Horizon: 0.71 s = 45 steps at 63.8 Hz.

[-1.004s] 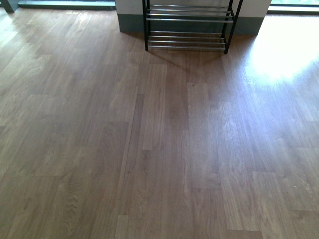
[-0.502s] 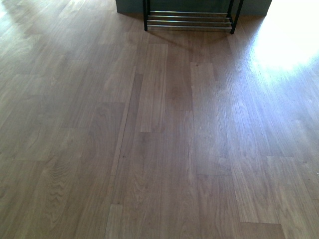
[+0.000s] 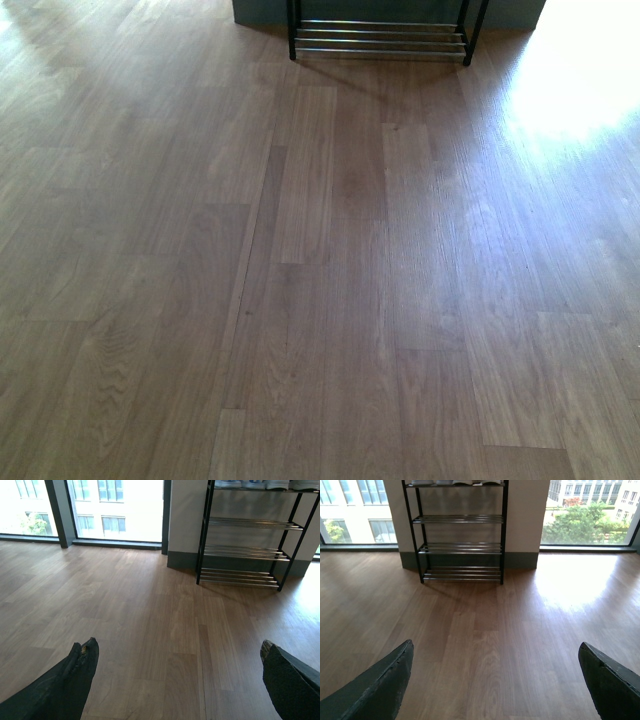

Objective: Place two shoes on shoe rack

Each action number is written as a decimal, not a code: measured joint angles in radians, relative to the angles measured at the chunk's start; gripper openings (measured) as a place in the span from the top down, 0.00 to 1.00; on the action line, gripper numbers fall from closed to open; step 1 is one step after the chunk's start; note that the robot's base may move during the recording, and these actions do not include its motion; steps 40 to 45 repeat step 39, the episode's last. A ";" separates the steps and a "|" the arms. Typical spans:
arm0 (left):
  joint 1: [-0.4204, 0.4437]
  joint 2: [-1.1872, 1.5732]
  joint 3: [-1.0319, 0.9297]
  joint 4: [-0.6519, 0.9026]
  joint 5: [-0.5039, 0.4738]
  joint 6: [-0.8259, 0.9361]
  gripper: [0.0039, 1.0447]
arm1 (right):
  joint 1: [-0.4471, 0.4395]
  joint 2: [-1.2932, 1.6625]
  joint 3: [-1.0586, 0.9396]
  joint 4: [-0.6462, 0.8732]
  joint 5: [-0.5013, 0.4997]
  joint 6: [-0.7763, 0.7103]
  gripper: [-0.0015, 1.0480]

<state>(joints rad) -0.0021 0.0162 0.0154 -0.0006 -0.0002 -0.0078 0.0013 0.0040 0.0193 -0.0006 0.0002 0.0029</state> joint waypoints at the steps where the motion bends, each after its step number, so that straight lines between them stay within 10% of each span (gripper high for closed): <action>1: 0.000 0.000 0.000 0.000 0.000 0.000 0.09 | 0.000 0.000 0.000 0.000 0.000 0.000 0.09; 45: 0.000 0.000 0.000 0.000 0.000 0.000 0.09 | 0.000 0.000 0.000 0.000 0.000 0.000 0.09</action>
